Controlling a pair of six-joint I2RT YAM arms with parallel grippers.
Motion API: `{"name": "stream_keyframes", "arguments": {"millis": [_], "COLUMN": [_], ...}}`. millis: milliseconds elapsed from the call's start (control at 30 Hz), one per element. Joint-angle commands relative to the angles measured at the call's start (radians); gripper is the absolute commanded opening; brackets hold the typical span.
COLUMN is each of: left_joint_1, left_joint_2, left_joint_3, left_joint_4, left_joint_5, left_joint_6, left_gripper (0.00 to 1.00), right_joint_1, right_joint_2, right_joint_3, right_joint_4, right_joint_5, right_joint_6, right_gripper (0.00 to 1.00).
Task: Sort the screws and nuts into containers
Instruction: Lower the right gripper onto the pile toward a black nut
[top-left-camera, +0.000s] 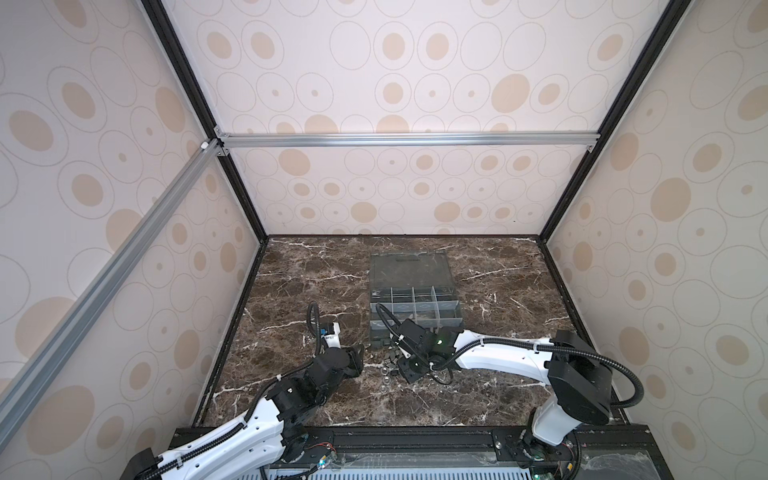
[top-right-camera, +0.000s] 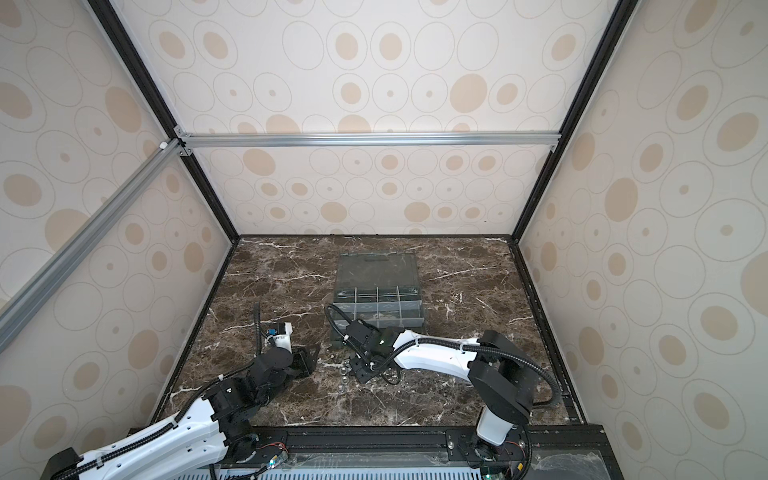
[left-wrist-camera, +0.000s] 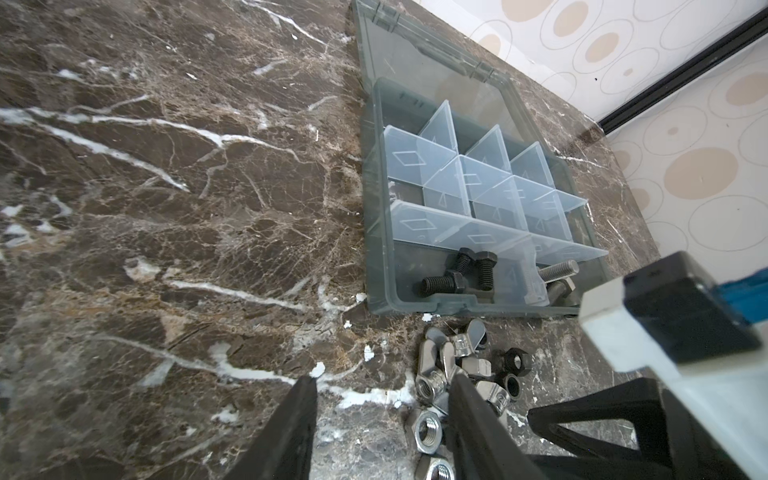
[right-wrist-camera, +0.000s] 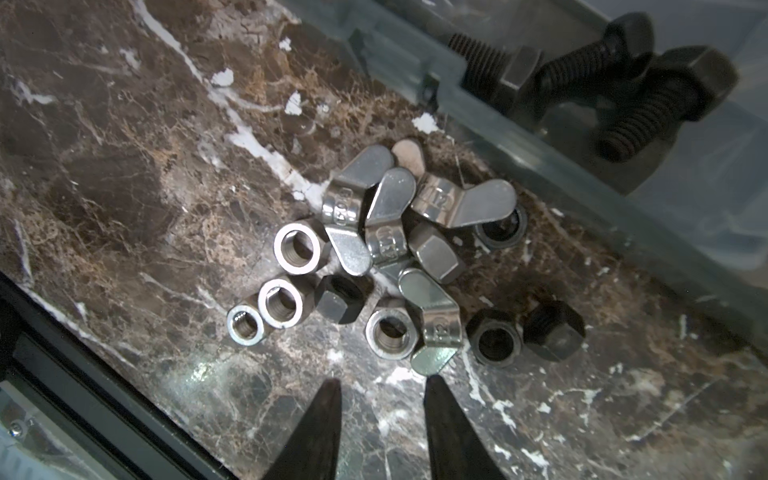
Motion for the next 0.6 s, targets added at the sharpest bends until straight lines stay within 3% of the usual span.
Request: {"name": "stream_keyframes", "arguments": {"millis": [0, 267, 567], "left_joint_1": [0.007, 0.007, 0.006], "left_joint_2": [-0.007, -0.025, -0.012], "left_joint_3": [0.004, -0.018, -0.024], "left_joint_4": [0.034, 0.036, 0.058], "left_joint_5": [-0.016, -0.011, -0.003], "left_joint_6": [-0.033, -0.049, -0.052], "left_gripper": [0.52, 0.52, 0.52], "right_joint_1": [0.007, -0.053, -0.11], "right_joint_2": [0.009, -0.027, 0.004], "right_joint_3": [0.043, 0.039, 0.027], "right_joint_4": [-0.064, -0.126, -0.091], "right_joint_5": [0.062, 0.164, 0.148], "right_joint_6": [-0.021, -0.021, 0.009], "right_gripper": [0.37, 0.37, 0.37]}}
